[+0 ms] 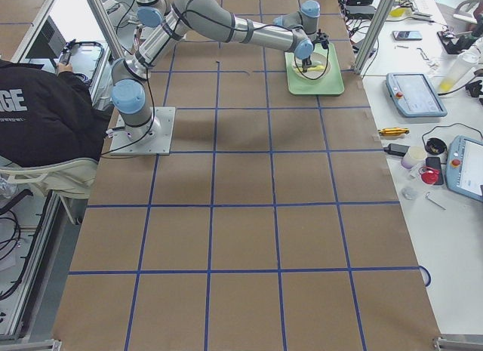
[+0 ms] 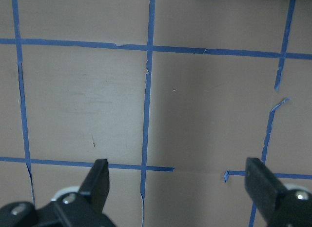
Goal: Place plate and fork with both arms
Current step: 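Lift the fork out of the plate and move it beside the plate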
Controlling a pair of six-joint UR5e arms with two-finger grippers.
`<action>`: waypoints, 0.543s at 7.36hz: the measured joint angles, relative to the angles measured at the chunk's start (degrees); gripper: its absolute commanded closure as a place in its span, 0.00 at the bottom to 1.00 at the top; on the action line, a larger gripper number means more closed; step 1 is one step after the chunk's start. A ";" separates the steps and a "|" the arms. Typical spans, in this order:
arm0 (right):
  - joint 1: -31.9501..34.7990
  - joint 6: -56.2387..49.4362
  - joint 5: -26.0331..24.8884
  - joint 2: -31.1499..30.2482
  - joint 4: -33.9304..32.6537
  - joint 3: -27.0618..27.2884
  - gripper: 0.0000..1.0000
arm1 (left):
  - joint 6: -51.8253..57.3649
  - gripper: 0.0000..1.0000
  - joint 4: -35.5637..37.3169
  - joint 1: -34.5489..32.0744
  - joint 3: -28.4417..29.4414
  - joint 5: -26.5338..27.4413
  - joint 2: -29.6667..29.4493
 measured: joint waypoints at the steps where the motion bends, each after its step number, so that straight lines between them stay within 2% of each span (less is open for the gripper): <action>1: -0.01 -0.18 -0.04 -0.23 0.07 -0.04 0.81 | 0.00 0.00 -0.02 0.00 -0.01 0.00 0.00; 4: -1.59 -0.97 -0.23 -3.08 0.29 0.53 0.79 | 0.07 0.00 0.04 0.05 0.13 0.00 -0.07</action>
